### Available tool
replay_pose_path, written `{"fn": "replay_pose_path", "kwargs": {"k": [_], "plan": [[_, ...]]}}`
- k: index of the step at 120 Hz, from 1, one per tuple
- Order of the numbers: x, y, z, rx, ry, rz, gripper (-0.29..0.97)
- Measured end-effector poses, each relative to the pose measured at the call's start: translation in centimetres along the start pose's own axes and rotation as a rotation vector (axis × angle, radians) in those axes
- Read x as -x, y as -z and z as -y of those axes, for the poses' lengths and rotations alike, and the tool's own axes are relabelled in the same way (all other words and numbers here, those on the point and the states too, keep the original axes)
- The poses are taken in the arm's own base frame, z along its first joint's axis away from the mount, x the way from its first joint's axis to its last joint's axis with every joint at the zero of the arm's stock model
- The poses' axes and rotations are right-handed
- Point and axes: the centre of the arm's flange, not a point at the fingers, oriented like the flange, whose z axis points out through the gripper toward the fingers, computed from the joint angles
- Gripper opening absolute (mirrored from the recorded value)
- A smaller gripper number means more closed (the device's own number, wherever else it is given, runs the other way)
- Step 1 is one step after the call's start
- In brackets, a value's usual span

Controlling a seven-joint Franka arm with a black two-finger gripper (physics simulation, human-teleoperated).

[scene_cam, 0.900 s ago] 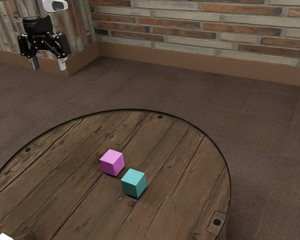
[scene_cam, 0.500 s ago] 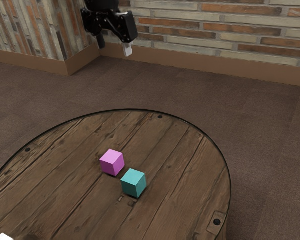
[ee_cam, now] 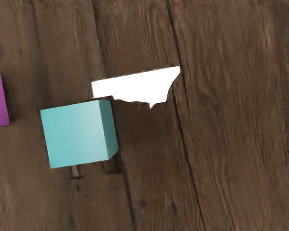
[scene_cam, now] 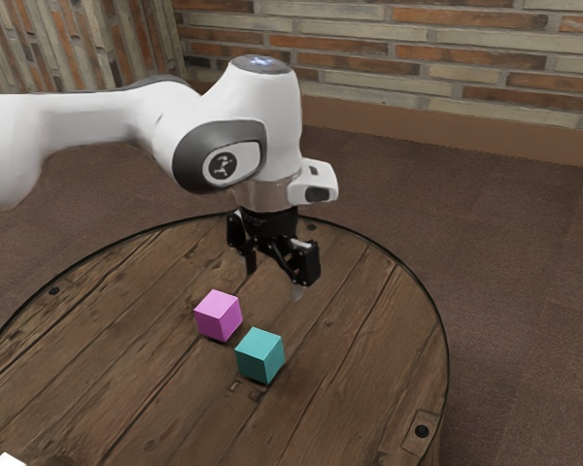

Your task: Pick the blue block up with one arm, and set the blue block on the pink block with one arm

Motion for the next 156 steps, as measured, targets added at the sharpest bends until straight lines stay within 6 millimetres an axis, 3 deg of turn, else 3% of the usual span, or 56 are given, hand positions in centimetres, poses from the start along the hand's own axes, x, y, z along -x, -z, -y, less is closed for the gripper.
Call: {"fn": "replay_pose_path", "kwargs": {"k": [9,15,33,42,71,88,120,143,156], "plan": [[-0.2,-1.7,-1.2,0.026,-0.010,0.028,0.68],[-0.5,-3.9,-0.7,0.033,-0.005,0.045,0.68],[-1.5,-8.3,6.5,0.057,0.091,0.036,0.68],[-1.2,-10.3,8.2,0.063,0.105,0.025,0.68],[0.9,-13.9,5.9,0.071,0.014,-0.039,0.68],[1.6,-15.7,6.7,0.070,0.007,-0.063,0.68],[1.3,-15.9,7.7,0.060,-0.026,-0.106,0.68],[1.1,-19.3,8.8,0.047,-0.030,-0.056,0.68],[0.6,-20.0,8.7,0.051,-0.031,-0.056,0.68]]}}
